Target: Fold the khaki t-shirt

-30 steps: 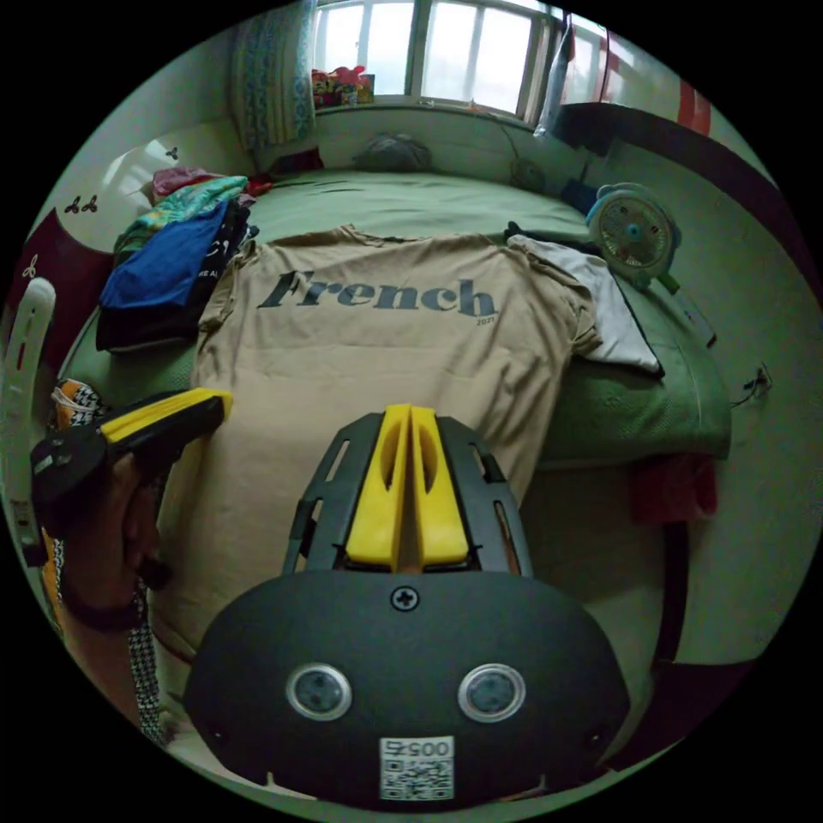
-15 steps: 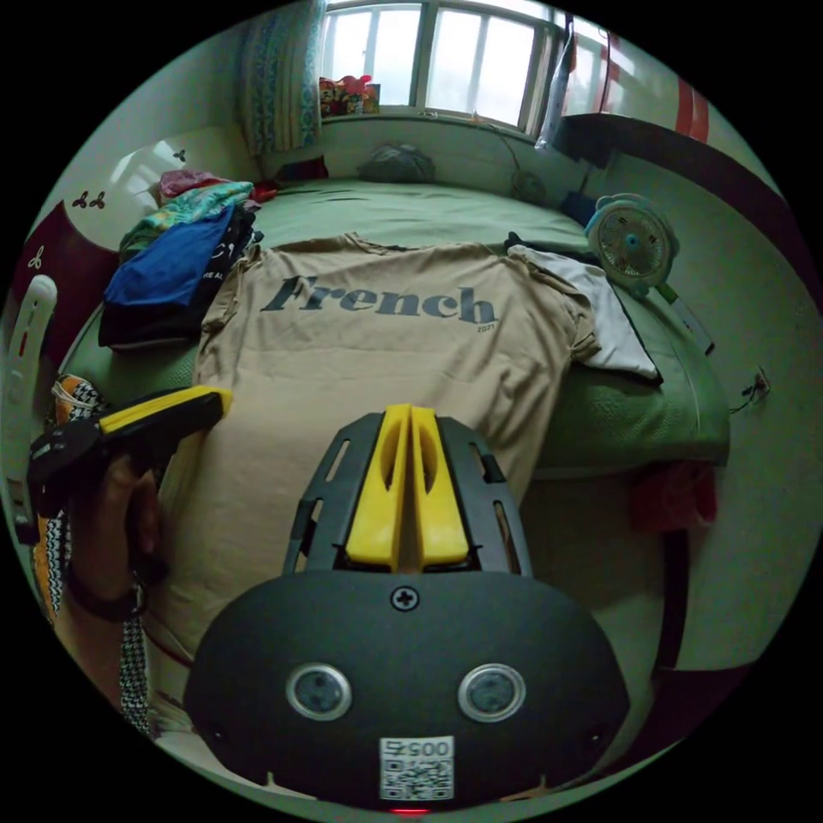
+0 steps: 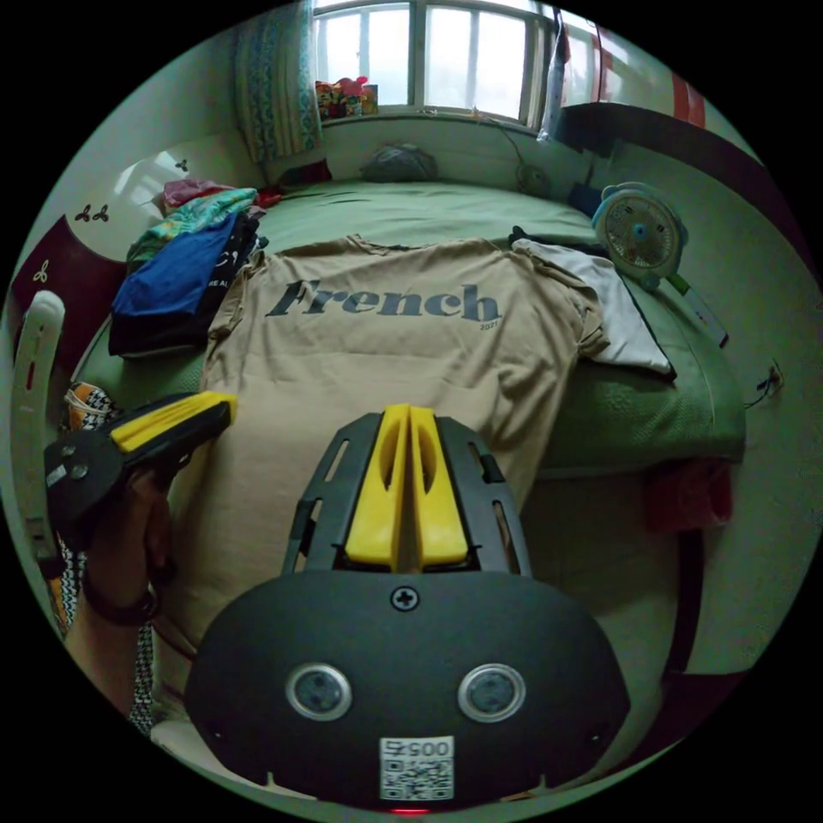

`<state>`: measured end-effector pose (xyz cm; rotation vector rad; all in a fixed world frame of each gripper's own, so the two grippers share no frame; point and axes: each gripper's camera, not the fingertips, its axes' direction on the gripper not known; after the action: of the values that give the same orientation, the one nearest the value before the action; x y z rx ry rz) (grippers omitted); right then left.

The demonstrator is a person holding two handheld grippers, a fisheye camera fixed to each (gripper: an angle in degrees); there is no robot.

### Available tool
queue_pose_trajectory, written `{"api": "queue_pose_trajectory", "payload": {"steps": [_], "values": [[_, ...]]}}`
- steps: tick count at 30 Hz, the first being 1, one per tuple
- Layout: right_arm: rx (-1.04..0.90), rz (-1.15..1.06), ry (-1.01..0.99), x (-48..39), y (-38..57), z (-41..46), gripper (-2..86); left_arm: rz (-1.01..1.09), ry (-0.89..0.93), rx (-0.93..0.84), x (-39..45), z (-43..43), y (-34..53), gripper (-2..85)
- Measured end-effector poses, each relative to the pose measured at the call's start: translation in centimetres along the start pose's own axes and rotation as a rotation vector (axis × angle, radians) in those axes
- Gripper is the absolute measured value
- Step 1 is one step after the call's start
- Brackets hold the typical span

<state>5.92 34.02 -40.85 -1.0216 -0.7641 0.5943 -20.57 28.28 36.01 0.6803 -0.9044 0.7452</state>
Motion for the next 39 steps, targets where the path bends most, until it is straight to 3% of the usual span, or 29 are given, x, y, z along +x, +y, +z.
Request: {"api": "queue_pose_trajectory", "payload": {"steps": [23,39], "values": [[-0.04,-0.023,0.12,-2.9,3.5,-0.1,-1.0,-0.008,0.107,0.024,1.5,-2.4,5.2,-0.7],[-0.035,0.015,0.047,-1.6,4.8,-0.1,-1.0,0.018,0.036,0.025,2.4,-3.1,6.5,-0.7]]}}
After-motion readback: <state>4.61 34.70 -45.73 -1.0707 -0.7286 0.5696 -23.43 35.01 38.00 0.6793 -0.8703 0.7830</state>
